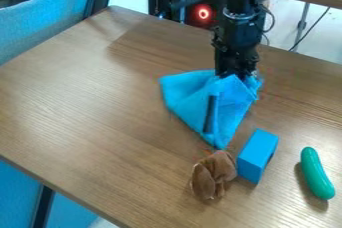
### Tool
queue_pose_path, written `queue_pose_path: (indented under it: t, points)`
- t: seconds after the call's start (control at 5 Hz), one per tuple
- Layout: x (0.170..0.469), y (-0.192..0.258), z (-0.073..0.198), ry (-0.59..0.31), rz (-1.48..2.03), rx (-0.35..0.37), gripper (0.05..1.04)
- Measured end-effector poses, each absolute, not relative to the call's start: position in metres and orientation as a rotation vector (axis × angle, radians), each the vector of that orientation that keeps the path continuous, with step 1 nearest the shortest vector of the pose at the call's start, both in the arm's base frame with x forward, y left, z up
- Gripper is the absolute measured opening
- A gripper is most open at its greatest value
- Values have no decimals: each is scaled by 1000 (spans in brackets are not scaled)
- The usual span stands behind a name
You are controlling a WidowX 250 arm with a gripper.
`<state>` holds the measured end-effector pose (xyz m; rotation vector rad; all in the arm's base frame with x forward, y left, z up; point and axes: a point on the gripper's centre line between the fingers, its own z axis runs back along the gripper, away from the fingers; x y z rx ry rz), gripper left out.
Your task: Fold the cloth from bottom left to top right
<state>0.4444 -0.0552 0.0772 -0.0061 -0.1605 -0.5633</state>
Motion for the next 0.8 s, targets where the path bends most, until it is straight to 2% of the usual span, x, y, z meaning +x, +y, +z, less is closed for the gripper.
queue_pose_path:
  t: [0.2,0.4,0.6,0.8]
  points:
    - [454,-68,84,-230,-559,-26,852]
    - [462,-73,93,-285,-549,-50,1011]
    - [467,-76,117,-375,-557,-51,1007]
    - [459,-64,151,-467,-576,-44,1001]
